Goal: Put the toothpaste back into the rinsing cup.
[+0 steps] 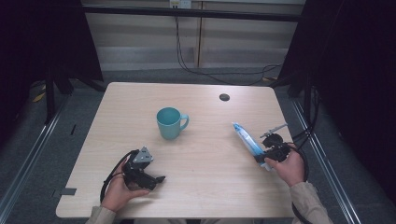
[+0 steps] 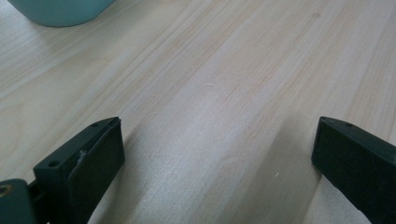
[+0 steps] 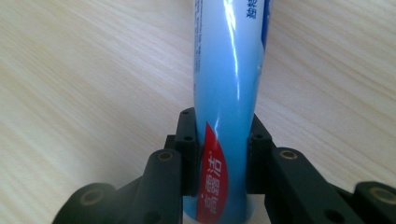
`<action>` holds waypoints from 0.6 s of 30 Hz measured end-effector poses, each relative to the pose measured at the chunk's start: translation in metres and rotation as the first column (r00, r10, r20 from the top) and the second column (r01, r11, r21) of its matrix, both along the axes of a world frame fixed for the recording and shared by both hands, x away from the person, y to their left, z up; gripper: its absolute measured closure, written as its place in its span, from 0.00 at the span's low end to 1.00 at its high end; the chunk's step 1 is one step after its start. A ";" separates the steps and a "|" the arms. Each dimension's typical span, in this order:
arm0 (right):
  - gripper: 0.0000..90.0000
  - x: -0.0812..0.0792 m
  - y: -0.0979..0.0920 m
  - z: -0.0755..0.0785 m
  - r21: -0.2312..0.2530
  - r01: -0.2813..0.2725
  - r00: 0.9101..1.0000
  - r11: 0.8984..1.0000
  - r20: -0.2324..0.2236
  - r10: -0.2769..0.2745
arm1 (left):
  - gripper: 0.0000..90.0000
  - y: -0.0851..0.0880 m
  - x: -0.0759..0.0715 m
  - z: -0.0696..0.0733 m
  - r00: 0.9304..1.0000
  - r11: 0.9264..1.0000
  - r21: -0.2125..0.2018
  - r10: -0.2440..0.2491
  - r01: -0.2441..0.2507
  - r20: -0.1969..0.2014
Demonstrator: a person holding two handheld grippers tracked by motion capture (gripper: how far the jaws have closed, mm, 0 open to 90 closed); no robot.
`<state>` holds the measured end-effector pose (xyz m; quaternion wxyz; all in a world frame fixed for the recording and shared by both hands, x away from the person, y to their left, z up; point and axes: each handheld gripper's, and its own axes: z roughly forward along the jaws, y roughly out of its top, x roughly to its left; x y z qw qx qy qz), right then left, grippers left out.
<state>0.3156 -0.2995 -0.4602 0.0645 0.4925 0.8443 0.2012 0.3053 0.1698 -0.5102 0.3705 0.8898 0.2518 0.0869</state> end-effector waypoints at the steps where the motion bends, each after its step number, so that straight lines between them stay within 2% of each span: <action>1: 0.81 -0.001 0.000 0.001 0.005 -0.007 1.000 1.000 0.008 0.007 | 0.02 0.000 0.000 0.000 1.000 1.000 0.000 0.000 0.000 0.000; 13: 0.81 -0.004 0.012 0.011 0.056 -0.040 0.997 0.998 0.064 0.037 | 0.00 0.000 0.001 0.001 1.000 1.000 0.020 -0.016 0.016 -0.007; 18: 0.81 -0.004 0.019 0.015 0.056 -0.052 0.996 0.997 0.075 0.048 | 0.00 -0.002 0.000 0.002 1.000 0.999 0.033 -0.004 0.005 -0.014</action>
